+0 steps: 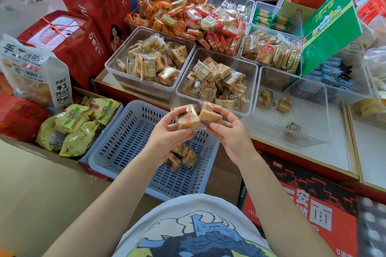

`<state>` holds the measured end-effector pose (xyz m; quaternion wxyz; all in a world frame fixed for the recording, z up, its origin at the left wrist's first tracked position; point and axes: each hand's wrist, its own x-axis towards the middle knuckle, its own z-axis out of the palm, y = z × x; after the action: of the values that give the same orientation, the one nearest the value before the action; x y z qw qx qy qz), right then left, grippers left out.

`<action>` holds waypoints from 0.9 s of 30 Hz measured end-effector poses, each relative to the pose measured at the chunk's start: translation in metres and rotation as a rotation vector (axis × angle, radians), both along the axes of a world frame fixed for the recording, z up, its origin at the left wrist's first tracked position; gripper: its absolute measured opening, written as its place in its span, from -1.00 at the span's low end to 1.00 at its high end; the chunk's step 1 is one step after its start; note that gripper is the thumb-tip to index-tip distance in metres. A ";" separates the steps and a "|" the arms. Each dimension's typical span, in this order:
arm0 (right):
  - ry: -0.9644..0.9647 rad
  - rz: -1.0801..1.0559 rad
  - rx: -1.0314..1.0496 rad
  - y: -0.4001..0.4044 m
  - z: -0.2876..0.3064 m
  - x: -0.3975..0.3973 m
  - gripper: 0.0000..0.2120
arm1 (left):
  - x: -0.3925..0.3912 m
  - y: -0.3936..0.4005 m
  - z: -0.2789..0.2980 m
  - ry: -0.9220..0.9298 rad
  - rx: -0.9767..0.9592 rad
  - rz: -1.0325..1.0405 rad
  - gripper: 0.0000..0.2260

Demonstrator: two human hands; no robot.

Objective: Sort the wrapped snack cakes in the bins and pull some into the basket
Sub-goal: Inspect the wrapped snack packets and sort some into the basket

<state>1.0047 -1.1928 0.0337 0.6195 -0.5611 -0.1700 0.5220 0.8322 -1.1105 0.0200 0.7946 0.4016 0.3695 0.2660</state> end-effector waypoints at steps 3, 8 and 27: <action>-0.006 -0.036 0.015 0.001 0.000 0.001 -0.66 | 0.000 -0.001 0.001 0.022 0.029 0.015 -0.45; -0.046 -0.107 -0.010 0.001 0.002 0.001 -0.91 | 0.003 -0.006 -0.001 0.066 0.056 0.004 -0.45; -0.229 0.234 -0.107 -0.008 -0.018 0.013 -0.72 | 0.005 0.005 -0.016 0.214 0.158 -0.088 -0.60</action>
<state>1.0178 -1.2009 0.0156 0.5004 -0.6254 -0.2755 0.5316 0.8369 -1.1051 0.0036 0.7275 0.5048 0.4121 0.2148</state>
